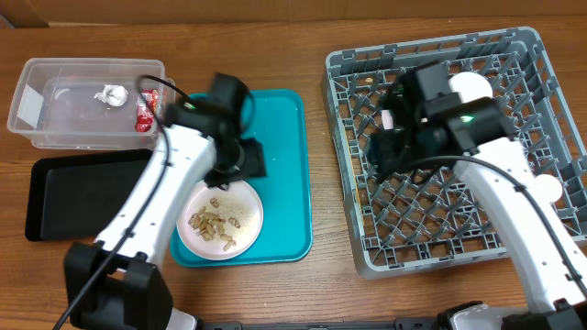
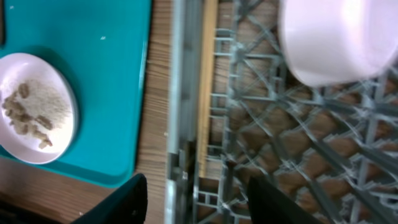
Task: Sort waste into correct bins and load items into the dishwasher
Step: 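Reach the left gripper to the rim of the white rice plate, then grasp the white plate rim with the left gripper and lift it, then tilt the plate over the black tray to dump rice and peanuts, then set the empty plate on the teal tray and grasp it with right gripper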
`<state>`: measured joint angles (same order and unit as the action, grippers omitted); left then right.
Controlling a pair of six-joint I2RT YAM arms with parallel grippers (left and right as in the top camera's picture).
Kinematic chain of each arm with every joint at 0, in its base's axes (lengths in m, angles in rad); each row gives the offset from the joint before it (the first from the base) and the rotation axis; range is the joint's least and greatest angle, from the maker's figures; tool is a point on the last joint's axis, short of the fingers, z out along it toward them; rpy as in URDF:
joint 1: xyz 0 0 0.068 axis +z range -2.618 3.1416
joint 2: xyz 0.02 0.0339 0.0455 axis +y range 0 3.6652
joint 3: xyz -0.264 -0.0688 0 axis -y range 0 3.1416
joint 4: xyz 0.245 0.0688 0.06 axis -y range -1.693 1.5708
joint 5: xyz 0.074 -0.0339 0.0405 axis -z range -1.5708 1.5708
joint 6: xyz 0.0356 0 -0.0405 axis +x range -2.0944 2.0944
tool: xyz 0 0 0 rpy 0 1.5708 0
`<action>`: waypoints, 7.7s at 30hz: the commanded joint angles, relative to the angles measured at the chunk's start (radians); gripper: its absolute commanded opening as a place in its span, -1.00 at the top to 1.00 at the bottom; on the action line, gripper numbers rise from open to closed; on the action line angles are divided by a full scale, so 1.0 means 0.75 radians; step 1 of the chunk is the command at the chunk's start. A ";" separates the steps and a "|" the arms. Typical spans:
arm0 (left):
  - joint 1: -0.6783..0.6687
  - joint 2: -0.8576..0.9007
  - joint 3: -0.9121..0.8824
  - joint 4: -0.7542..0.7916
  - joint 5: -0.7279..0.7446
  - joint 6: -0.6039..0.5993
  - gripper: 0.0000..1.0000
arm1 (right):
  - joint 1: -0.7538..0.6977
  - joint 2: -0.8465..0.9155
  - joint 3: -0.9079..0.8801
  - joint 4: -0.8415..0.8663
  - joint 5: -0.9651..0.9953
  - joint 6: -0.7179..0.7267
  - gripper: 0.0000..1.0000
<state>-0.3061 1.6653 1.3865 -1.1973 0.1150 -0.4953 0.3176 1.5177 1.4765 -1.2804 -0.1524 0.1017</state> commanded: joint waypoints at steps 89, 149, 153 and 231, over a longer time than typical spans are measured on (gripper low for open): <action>-0.160 0.196 -0.202 0.238 -0.364 0.092 0.92 | -0.215 -0.064 0.013 -0.121 0.002 -0.007 -0.26; 1.034 0.006 0.181 0.112 0.373 0.396 0.92 | -0.215 -0.064 0.013 -0.127 0.002 -0.002 -0.25; 1.142 0.006 0.181 0.069 0.627 0.402 0.92 | -0.215 -0.064 0.013 -0.127 0.002 -0.002 -0.25; -0.075 0.246 0.374 -0.013 0.080 0.361 -0.09 | -0.215 -0.064 0.013 -0.084 -0.155 -0.006 -0.99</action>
<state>-0.4576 1.9396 1.5482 -1.1431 0.2184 -0.2539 0.1585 1.4910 1.4765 -1.3643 -0.1680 0.0971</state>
